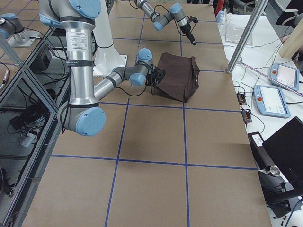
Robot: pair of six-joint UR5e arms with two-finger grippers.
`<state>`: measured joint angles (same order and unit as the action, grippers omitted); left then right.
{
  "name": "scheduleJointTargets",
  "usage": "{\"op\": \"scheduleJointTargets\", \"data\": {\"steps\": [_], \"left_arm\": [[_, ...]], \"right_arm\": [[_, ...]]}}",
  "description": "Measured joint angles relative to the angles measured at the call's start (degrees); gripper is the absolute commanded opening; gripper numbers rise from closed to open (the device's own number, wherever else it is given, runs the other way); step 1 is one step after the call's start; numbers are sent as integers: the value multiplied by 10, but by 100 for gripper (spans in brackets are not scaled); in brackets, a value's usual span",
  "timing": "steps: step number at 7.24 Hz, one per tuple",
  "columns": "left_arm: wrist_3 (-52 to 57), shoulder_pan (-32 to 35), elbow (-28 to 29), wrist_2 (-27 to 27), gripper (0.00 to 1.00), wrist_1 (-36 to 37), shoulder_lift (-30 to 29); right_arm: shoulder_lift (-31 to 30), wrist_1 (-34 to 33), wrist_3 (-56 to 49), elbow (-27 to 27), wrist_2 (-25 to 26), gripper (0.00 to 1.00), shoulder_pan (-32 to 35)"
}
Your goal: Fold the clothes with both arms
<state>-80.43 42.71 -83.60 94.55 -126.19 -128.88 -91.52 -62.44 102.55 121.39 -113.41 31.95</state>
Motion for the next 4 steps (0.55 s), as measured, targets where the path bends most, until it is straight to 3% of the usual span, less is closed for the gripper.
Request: {"op": "scheduleJointTargets", "data": {"steps": [1,2,4], "left_arm": [[-8,0,-24,37,69,0,2],[-20,0,-40,70,69,-1,2],[-49,0,-56,123,73,-31,1]], "right_arm": [[-32,0,15,35,-39,0,-31],[-55,1,23,58,-61,99,-82],[-81,3,28,71,-61,100,-169]]}}
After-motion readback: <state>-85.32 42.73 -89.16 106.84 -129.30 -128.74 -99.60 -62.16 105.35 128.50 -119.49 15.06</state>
